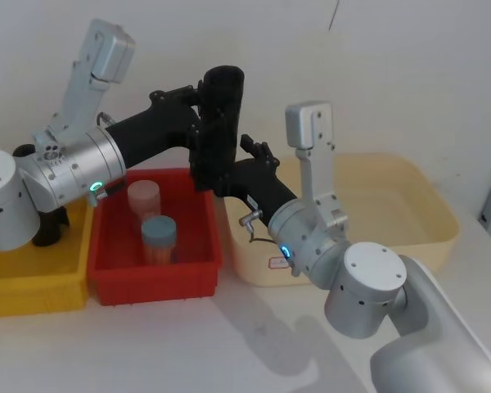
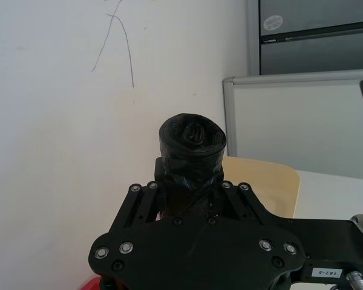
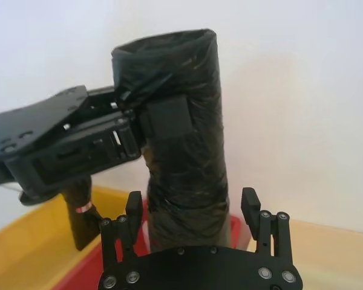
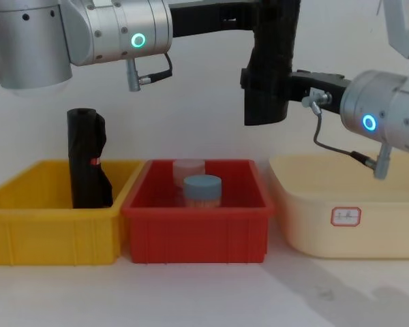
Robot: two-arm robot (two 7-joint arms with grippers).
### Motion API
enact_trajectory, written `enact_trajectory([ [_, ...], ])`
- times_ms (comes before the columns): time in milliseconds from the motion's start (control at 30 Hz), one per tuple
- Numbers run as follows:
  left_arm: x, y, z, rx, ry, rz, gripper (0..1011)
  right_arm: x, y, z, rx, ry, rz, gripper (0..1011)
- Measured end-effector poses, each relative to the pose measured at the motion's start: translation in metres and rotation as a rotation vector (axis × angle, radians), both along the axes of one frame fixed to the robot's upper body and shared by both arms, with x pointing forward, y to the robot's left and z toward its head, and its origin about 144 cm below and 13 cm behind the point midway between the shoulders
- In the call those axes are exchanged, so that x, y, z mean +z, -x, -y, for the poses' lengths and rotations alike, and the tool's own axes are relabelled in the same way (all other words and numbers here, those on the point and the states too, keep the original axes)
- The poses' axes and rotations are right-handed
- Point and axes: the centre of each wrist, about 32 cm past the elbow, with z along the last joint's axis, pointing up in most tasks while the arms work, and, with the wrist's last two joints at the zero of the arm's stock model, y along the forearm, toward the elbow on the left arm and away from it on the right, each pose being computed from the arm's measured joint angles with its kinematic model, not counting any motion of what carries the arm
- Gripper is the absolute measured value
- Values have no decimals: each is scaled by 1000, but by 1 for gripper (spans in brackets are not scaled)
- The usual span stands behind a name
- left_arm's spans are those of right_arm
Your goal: Pick up the garbage bag with the one hand and transfer it to the other hand.
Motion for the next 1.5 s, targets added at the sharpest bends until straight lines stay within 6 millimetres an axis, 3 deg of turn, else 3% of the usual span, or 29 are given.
enact_trajectory([
  [300, 0, 0, 0, 0, 0, 0, 371, 7, 2, -4, 29, -42, -16, 1001],
  [433, 0, 0, 0, 1, 0, 0, 371, 8, 3, -5, 38, -51, -19, 936],
  [867, 0, 0, 0, 1, 0, 0, 371, 10, 4, -8, 54, -69, -27, 569],
  [1233, 0, 0, 0, 0, 0, 0, 375, 11, 4, -8, 59, -74, -29, 569],
  [1500, 0, 0, 0, 0, 0, 0, 594, 11, 5, -8, 63, -77, -31, 568],
])
